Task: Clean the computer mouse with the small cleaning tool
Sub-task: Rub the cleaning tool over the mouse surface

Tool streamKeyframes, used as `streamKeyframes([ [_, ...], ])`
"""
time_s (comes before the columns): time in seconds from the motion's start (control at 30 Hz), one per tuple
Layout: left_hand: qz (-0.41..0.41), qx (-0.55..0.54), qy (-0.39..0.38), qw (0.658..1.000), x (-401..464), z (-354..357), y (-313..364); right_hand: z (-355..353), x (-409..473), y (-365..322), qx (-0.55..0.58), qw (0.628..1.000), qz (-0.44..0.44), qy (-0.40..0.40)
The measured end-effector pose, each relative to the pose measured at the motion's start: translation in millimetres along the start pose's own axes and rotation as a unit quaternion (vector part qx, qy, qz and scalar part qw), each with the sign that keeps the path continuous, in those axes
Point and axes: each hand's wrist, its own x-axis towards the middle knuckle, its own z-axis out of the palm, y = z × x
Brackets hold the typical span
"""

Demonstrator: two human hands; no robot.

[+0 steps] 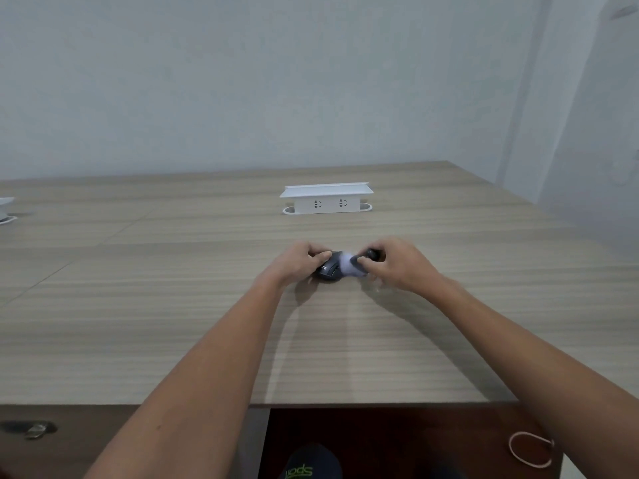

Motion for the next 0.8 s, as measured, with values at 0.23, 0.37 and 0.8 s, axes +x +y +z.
streamKeyframes([
  [0.23, 0.003, 0.008, -0.003, 1.000, 1.1, -1.0, -1.8, 2.7, -0.2, -8.7, 0.055, 0.998, -0.009, -0.030],
  [0.37, -0.002, -0.008, 0.002, 1.000, 1.1, 1.1, -2.5, 1.5, 3.8, 0.6, 0.000, 0.999, 0.024, 0.036],
  [0.8, -0.020, 0.035, 0.016, 0.999, 0.6, 3.4, 0.4, 8.6, 4.4, -3.5, 0.082, 0.995, 0.044, 0.028],
])
